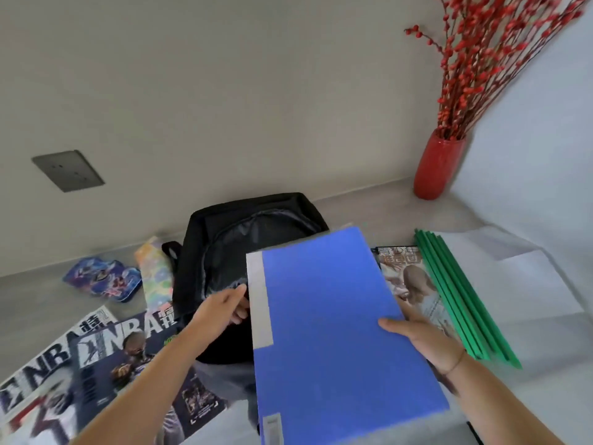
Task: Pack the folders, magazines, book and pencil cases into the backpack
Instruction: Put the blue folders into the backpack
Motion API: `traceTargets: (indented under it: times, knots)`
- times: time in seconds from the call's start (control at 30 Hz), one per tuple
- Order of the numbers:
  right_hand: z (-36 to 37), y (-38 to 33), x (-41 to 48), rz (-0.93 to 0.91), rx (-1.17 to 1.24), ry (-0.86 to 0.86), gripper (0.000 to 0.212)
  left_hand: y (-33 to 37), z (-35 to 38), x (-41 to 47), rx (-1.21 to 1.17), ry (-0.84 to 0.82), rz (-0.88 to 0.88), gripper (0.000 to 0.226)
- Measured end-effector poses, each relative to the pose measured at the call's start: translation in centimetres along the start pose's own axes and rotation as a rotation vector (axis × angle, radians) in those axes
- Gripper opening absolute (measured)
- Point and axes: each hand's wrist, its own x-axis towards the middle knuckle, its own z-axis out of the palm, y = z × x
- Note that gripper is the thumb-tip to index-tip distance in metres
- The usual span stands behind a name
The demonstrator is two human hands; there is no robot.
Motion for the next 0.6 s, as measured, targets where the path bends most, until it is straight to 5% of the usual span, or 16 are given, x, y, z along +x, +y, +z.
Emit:
traceTargets:
  times: [0.1, 0.2, 0.33, 0.47, 0.6]
  knots:
    - [1.6, 2.4, -0.1, 0.127, -0.074, -0.098, 0.060, -3.6, -2.8, 1.9, 0.730, 0.176, 0.285, 0.018]
    - [2.4, 3.9, -0.4, 0.209, -0.142, -0.085, 0.057, -5.6, -3.4, 2.9, 1.205, 0.126, 0.376, 0.049]
    - [2.4, 4.9, -0.2, 0.291, -0.276, -0.058, 0.056, -6.6, -2.6, 5.1, 1.373, 0.156, 0.419, 0.072]
    - [2.6, 5.2, 0.4, 0.411, -0.307, -0.013, 0.068, -6.5, -1.0, 6.7, 1.384, 0.229, 0.444, 0.059]
    - [3.0, 5.1, 0.8, 0.487, -0.266, -0.041, 0.051, -6.1, -0.8, 7.7, 1.444, 0.200, 0.485, 0.051]
